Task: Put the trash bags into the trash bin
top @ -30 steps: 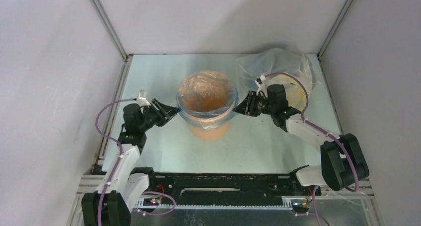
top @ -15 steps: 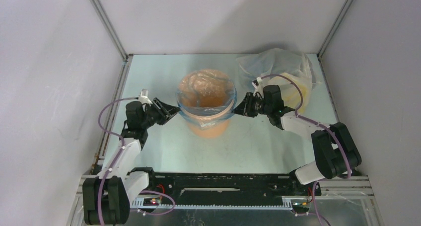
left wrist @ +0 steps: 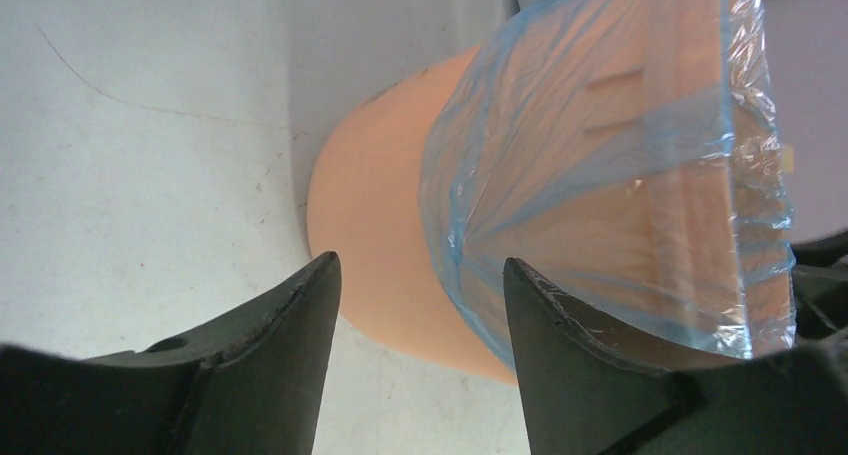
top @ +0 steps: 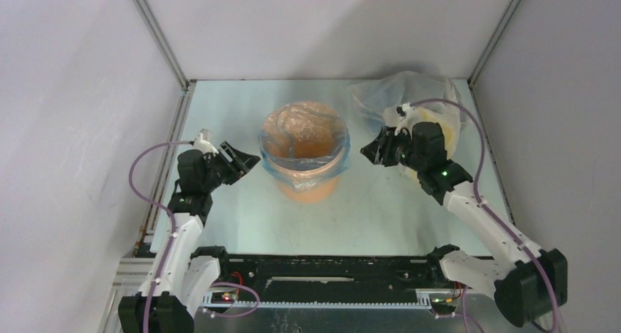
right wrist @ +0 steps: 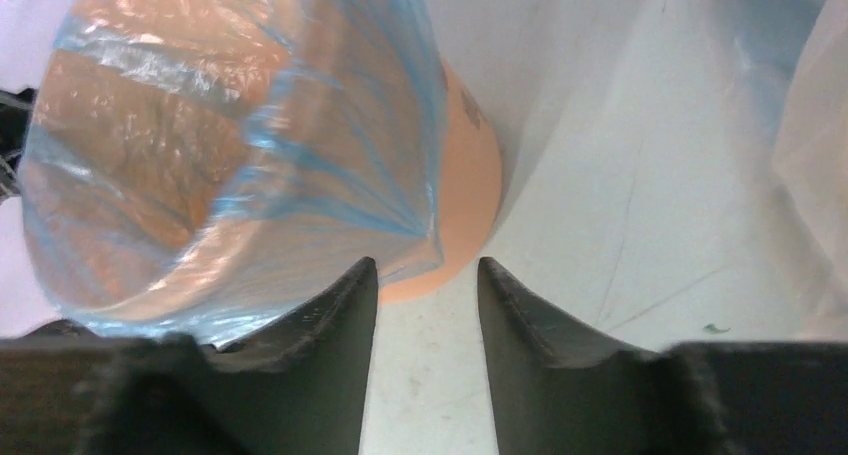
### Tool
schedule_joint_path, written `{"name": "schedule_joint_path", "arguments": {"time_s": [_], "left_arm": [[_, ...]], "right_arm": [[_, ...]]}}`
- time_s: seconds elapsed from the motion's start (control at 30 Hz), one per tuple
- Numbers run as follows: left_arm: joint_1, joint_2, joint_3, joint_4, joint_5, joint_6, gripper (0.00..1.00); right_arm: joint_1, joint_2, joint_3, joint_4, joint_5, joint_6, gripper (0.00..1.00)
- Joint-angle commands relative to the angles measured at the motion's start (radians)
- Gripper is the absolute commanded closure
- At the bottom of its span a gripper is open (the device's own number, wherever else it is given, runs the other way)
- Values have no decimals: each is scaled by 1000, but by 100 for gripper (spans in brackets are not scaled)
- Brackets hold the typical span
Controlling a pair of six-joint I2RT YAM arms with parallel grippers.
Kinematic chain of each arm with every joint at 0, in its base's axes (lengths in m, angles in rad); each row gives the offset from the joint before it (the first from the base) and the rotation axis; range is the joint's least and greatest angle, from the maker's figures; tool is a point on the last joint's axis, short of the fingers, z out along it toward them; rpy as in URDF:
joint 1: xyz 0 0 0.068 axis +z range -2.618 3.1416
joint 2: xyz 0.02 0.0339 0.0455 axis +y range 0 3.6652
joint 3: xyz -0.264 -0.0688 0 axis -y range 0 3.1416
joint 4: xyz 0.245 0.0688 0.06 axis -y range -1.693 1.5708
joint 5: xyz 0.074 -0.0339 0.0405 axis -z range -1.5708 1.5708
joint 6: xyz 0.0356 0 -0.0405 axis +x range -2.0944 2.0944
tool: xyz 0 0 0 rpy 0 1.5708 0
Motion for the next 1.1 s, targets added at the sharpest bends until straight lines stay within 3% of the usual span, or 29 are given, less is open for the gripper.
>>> {"name": "schedule_joint_path", "arguments": {"time_s": [0.0,0.07,0.1,0.33,0.6,0.83,1.07], "left_arm": [[3,-47,70,-93,-54,64,34],[3,-59,91,-112,-47,70,34],[3,-66,101,-116,-41,72,34],[2,-103,146,-117,-11,61,33],[2,-89,225,-117,22,53,32],[2,-57,265,-118,56,66,35],[2,-17,283,-89,67,56,38]], "right_arm": [[67,-73,171,-188,167,-170,69],[106,-46,284,-267,187,-230,96],[133,-17,344,-312,192,-261,100],[321,314,801,-601,202,-412,100],[407,706,1243,-890,217,-475,100],[424,904,1403,-1031,235,-527,100],[434,958,1375,-1059,237,-538,100]]}}
